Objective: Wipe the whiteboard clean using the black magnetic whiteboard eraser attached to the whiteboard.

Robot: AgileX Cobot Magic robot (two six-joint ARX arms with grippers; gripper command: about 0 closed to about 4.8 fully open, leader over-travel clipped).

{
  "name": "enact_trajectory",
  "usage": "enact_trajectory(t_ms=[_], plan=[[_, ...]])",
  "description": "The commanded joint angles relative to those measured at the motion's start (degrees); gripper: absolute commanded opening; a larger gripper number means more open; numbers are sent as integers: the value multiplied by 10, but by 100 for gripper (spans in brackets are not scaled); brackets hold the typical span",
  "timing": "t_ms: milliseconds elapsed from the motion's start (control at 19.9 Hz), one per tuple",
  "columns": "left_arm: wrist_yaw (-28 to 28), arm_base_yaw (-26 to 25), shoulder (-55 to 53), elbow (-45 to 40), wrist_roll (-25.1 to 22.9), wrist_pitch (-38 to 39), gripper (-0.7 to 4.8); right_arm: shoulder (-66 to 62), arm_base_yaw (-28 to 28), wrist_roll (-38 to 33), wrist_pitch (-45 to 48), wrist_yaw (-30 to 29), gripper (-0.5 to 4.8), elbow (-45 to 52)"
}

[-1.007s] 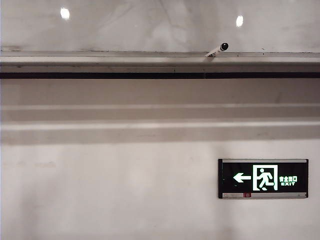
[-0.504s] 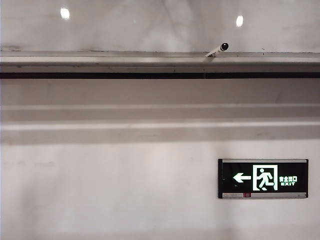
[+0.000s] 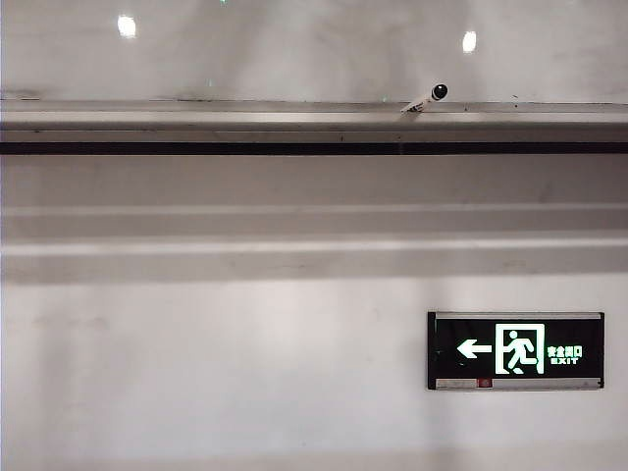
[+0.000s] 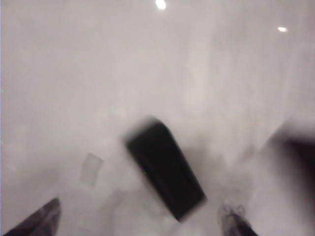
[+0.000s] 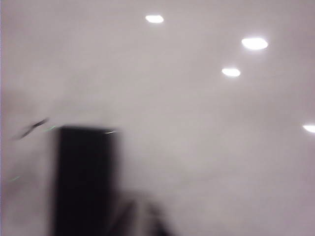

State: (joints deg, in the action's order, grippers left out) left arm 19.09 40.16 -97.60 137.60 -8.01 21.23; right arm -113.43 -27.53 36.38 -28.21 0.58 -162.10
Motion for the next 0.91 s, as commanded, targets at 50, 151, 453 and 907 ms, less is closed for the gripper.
enact_trajectory(t_ms=[50,151,453,907], plan=[[0,0,29,2,-17,28,429,-38,2,-3,24,-18,329,-3],[2,0,41,2,-30,38,429,-67,2,-5,48,-17,424,-3],[1,0,48,1,-31,40,429,-121,2,-7,164,-14,427,-3],[1,0,48,1,-31,39,429,-159,2,-25,206,22,369,-2]])
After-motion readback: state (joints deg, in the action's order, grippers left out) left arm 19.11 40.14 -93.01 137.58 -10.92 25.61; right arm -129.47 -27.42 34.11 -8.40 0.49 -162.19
